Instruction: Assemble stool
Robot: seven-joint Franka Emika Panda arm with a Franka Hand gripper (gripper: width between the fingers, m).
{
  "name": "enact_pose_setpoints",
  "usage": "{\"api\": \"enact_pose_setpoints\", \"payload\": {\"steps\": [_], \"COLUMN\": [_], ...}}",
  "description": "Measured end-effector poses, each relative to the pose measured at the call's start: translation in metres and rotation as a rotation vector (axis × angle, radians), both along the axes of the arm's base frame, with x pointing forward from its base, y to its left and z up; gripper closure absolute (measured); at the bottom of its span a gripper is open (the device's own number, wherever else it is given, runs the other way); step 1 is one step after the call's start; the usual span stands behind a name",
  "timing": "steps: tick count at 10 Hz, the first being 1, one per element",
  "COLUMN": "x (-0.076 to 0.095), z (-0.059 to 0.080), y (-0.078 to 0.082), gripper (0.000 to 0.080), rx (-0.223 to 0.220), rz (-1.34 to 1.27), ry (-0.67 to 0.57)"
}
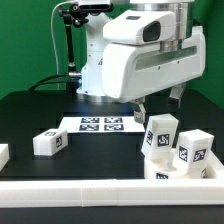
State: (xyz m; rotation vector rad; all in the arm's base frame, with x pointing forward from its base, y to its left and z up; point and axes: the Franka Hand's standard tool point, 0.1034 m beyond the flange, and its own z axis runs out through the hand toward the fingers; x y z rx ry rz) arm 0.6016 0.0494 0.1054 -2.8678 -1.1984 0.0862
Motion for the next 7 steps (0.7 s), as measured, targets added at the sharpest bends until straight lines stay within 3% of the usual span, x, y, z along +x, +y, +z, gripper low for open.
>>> {"api": "enact_pose_setpoints", "payload": {"steps": [7], "x": [0.012], "z": [0.002], "y": [-0.017], "gripper": [0.0150], "rx": [-0.044], "rz": [0.575], "ry": [-0.042]}}
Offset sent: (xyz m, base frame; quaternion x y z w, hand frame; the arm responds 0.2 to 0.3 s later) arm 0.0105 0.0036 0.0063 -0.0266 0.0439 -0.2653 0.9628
